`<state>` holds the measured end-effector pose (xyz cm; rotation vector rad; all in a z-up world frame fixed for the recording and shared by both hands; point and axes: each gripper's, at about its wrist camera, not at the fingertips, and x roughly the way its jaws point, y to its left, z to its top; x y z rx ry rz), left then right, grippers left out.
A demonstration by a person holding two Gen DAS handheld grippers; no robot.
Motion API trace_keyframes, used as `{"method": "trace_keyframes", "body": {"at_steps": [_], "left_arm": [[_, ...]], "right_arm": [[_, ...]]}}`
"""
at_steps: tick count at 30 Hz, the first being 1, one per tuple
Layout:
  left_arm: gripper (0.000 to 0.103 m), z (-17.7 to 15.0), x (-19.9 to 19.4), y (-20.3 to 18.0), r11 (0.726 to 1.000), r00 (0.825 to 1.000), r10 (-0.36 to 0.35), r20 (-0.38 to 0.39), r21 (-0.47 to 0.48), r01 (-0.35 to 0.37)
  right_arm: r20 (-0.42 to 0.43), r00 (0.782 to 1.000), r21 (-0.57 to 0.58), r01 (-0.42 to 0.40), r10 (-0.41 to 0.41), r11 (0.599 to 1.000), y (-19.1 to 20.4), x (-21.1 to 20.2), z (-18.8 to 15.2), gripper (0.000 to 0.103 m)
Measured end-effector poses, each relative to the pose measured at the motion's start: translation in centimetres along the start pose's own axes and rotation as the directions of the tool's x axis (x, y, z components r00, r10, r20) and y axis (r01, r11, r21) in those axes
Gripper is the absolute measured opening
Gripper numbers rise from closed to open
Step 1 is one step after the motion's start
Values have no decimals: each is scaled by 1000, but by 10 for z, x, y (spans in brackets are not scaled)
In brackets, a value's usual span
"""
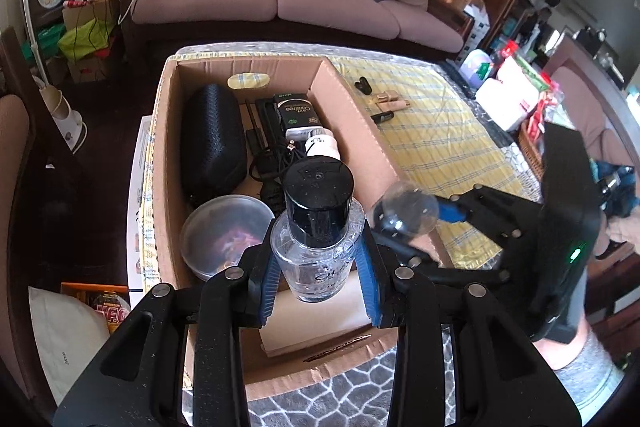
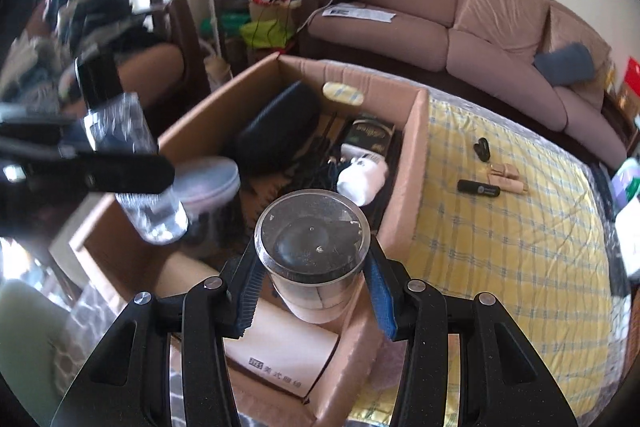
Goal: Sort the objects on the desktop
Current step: 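Carry both held items over the cardboard box and lower them inside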
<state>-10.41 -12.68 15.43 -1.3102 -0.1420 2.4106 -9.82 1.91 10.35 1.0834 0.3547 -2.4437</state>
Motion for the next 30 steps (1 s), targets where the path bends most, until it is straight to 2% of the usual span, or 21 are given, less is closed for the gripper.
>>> {"method": "trace_keyframes", "body": {"at_steps": [5,12,15,22,28,29,30], "left_arm": [[32,-2,4,7,1000,1000,-15,-3,-10,15],[32,-2,2,17,1000,1000,-21,4,-21,21],[32,-1,3,18,1000,1000,-24,2,-21,24],[32,-2,3,18,999,999,-36,6,-26,36],[32,-3,4,15,999,999,-39,1,-20,39],[32,-3,4,14,999,999,-40,0,-20,40],[32,-3,5,13,999,999,-41,-1,-20,41]], "right_arm": [[-37,998,-98,40,-44,994,18,18,-7,48],[-64,996,-123,52,-60,991,17,28,-13,50],[-45,998,-91,37,-42,995,9,16,-9,51],[75,996,99,-58,51,993,-32,-29,13,53],[100,993,70,-75,68,995,-24,-41,21,52],[98,993,66,-77,70,995,-22,-39,20,51],[93,993,58,-81,76,995,-19,-37,19,45]]}}
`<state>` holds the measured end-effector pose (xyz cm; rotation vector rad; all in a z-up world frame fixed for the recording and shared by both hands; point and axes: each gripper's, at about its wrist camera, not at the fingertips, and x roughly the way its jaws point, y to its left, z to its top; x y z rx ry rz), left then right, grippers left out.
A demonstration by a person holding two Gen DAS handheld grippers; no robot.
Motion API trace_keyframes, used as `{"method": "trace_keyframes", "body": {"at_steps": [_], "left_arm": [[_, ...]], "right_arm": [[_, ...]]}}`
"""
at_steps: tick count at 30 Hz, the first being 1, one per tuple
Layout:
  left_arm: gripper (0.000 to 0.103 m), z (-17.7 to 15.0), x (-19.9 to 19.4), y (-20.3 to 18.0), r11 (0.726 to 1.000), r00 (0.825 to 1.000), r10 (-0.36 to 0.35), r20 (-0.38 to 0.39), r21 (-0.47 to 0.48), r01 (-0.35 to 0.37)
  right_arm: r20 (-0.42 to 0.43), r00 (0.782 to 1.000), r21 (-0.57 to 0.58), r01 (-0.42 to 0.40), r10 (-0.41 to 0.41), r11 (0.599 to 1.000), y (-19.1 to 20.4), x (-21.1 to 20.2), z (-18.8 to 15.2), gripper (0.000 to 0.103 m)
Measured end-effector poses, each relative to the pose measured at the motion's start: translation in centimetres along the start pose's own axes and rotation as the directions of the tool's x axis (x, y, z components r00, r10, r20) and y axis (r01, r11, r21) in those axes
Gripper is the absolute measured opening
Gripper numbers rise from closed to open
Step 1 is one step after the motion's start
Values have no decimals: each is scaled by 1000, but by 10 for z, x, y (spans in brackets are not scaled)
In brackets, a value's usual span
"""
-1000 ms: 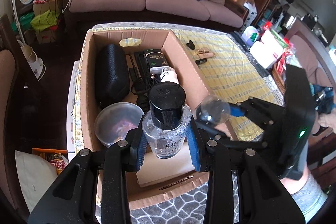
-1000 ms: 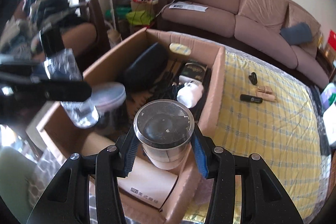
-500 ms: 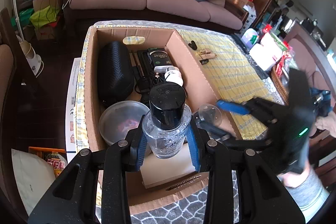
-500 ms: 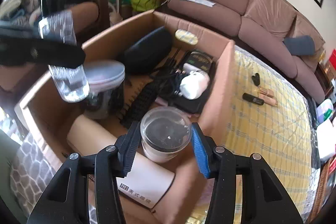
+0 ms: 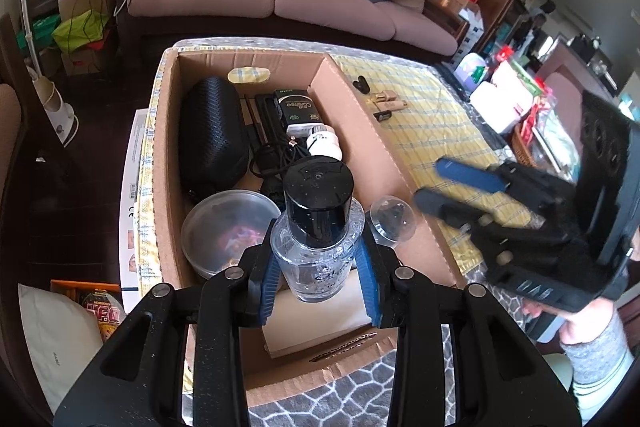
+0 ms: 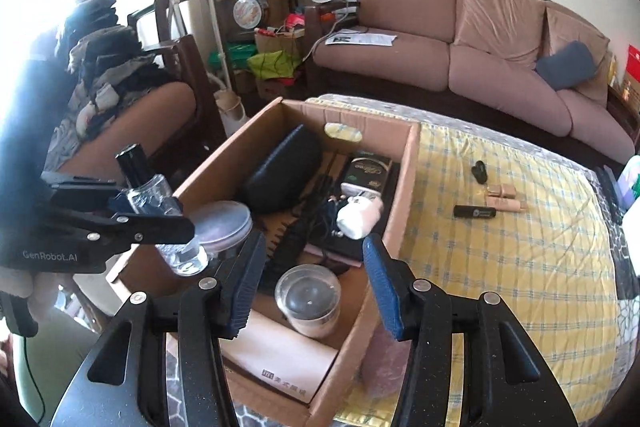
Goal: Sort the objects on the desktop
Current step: 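Carry both held items over the cardboard box and lower them inside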
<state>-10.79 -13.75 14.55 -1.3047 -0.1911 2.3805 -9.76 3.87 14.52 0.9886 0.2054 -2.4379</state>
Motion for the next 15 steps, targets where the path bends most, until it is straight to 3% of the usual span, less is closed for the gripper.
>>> {"method": "trace_keyframes", "body": {"at_steps": [2,5,7,9,11,12,13,15], "left_arm": [[32,0,0,-1,1000,1000,-2,0,1,2],[32,-1,0,-2,1000,1000,-3,-1,5,3],[32,-1,1,-2,1000,1000,-3,-4,9,3],[32,-2,3,-1,1000,1000,-4,-7,9,4],[32,-3,5,-1,1000,1000,-7,-9,6,7],[32,-3,6,-1,1000,1000,-8,-10,5,8],[32,-3,6,-1,1000,1000,-10,-11,5,10],[32,-3,6,-1,1000,1000,-14,-13,7,14]], "right_arm": [[-33,999,-23,-9,9,1000,5,9,-4,42],[-96,992,-120,67,-79,990,19,24,-14,46],[-95,987,-189,110,-129,976,27,27,-22,68],[-94,982,-233,141,-167,962,30,32,-27,72],[-111,980,-252,132,-165,959,30,38,-29,71],[-127,979,-256,126,-162,958,29,43,-29,67],[-143,977,-262,115,-156,958,28,49,-29,54],[-172,974,-278,94,-146,956,28,56,-28,48]]}}
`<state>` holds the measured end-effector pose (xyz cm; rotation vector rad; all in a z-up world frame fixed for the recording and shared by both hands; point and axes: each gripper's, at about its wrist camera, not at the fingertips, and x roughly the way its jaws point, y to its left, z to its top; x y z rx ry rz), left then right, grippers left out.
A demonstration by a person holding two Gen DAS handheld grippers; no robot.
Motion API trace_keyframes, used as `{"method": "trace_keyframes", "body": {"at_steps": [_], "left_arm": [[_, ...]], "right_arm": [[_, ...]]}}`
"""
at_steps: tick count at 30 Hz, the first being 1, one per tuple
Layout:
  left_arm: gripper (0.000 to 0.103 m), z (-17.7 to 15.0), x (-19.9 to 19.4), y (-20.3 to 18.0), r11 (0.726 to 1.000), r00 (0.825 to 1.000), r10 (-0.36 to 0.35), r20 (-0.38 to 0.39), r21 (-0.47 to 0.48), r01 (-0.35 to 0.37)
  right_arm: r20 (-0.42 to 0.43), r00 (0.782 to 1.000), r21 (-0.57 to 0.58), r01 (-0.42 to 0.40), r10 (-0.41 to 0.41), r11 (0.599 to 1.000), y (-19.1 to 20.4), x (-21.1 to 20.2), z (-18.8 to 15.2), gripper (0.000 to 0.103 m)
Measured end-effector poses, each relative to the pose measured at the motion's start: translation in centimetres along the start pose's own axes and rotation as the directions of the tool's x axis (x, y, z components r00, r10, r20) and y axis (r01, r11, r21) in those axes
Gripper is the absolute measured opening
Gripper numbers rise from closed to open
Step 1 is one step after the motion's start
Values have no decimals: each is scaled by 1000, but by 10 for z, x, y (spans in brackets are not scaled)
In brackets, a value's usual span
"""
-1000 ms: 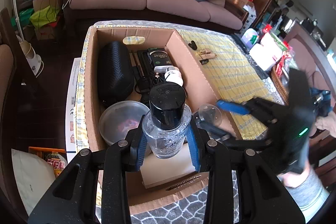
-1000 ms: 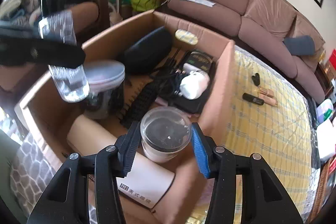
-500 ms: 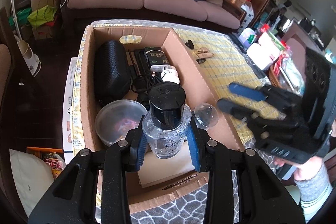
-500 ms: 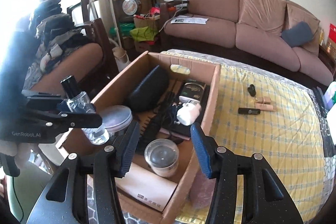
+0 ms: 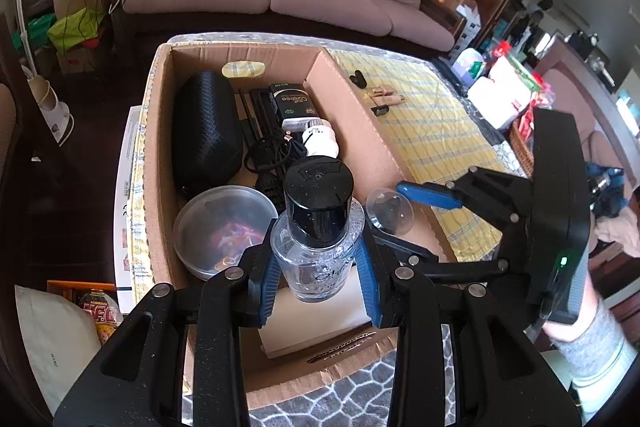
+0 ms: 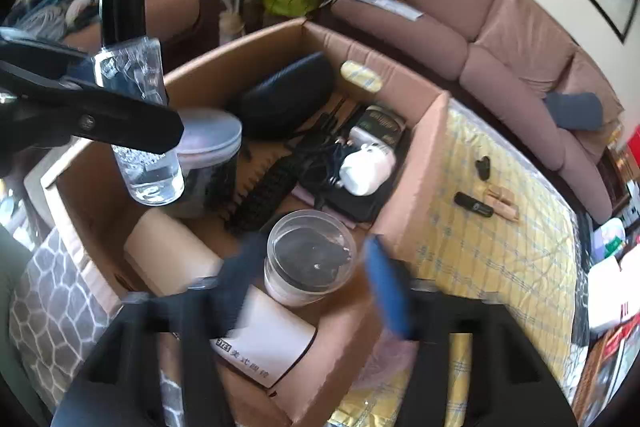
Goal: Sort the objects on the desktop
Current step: 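Carry both held items over the cardboard box and lower them inside, then release the Olay jar from the right tool while the left tool releases the clear bottle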
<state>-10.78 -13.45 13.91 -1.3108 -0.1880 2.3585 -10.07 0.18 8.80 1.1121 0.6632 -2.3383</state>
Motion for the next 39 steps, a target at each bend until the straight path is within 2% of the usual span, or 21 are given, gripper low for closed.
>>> {"method": "trace_keyframes", "body": {"at_steps": [3,6,11,15,17,20,22,27,30,32,35,39], "left_arm": [[32,0,1,0,1000,1000,-8,-2,5,8],[32,2,2,0,1000,1000,-17,-4,8,17],[32,5,6,0,1000,1000,-29,-10,8,30],[32,7,10,0,999,999,-34,-18,9,34],[32,8,12,0,999,999,-37,-21,8,37],[32,9,15,0,999,999,-41,-24,6,41],[32,10,17,1,999,999,-45,-27,7,45],[32,12,19,3,999,999,-45,-29,4,45],[32,12,19,5,999,998,-50,-32,-6,50],[32,12,20,4,999,998,-51,-34,-6,51],[32,11,21,2,999,998,-54,-37,-3,54],[32,11,23,0,998,998,-57,-41,-5,57]], "right_arm": [[-33,998,-11,-56,56,998,-5,2,6,48],[-103,989,-18,-113,111,993,-15,6,16,48],[-218,955,3,-207,203,978,-35,21,38,48],[-283,929,-88,-271,237,958,-33,30,51,48],[-319,919,-124,-284,232,951,-33,37,58,49],[-353,917,-160,-253,184,954,-34,49,62,52],[-363,924,-185,-200,122,962,-35,57,63,57],[-320,944,-249,-170,85,954,-25,60,61,61],[-318,946,-269,-153,62,951,-23,63,58,64],[-333,941,-266,-160,64,951,-23,65,58,64],[-385,915,-250,-226,118,941,-22,68,55,64],[-440,893,-273,-234,95,933,-16,73,51,69]]}}
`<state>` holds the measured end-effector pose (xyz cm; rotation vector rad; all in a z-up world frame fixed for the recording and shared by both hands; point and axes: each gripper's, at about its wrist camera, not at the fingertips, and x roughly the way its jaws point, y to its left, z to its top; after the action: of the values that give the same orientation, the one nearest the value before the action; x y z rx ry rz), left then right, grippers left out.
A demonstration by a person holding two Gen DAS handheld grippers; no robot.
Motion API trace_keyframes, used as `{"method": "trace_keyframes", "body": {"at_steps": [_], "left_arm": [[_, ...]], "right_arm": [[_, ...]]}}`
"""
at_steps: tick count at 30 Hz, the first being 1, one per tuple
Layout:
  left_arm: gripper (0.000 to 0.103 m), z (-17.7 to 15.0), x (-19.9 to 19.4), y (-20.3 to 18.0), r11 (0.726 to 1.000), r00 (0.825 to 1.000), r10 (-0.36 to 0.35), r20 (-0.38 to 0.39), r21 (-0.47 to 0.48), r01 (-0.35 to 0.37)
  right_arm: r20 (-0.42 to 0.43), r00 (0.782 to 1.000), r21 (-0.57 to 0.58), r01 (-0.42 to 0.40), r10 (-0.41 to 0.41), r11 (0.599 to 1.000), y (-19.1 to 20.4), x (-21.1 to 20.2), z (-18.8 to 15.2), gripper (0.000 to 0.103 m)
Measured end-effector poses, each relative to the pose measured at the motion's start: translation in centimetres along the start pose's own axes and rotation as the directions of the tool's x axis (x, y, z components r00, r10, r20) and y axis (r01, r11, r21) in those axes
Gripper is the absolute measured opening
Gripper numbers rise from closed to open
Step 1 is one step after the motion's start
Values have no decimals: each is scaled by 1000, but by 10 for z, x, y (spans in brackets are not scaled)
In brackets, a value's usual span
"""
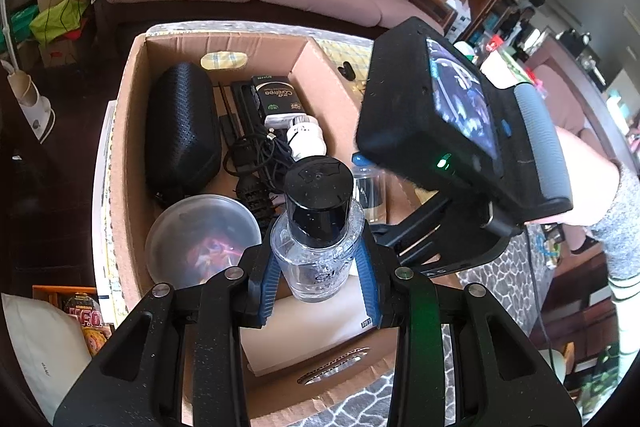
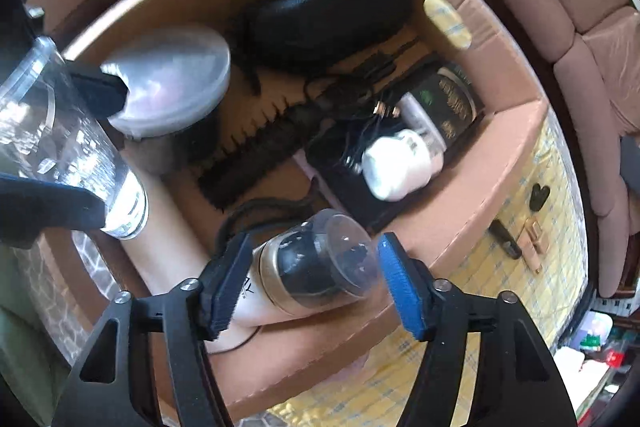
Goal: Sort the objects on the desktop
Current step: 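Release the Olay jar from the right tool while the left tool releases the clear bottle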
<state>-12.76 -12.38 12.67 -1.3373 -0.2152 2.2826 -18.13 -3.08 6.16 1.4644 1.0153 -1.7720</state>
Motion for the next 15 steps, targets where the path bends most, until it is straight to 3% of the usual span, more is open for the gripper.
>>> {"method": "trace_keyframes", "body": {"at_steps": [3,5,9,12,15], "left_arm": [[32,0,0,0,1000,1000,-2,-1,0,2],[32,0,0,0,1000,1000,0,0,1,0],[32,2,1,2,1000,1000,2,1,-7,-2],[32,2,1,3,1000,1000,-1,3,-11,1],[32,2,2,3,1000,1000,0,-4,-7,0]], "right_arm": [[2,998,-21,68,-68,997,3,-1,2,71],[48,995,17,85,-86,996,-1,-8,3,72],[154,984,104,68,-84,992,-12,-20,0,72],[180,980,124,68,-90,990,-15,-16,-2,69],[165,985,121,23,-43,992,-13,-3,-2,63]]}}
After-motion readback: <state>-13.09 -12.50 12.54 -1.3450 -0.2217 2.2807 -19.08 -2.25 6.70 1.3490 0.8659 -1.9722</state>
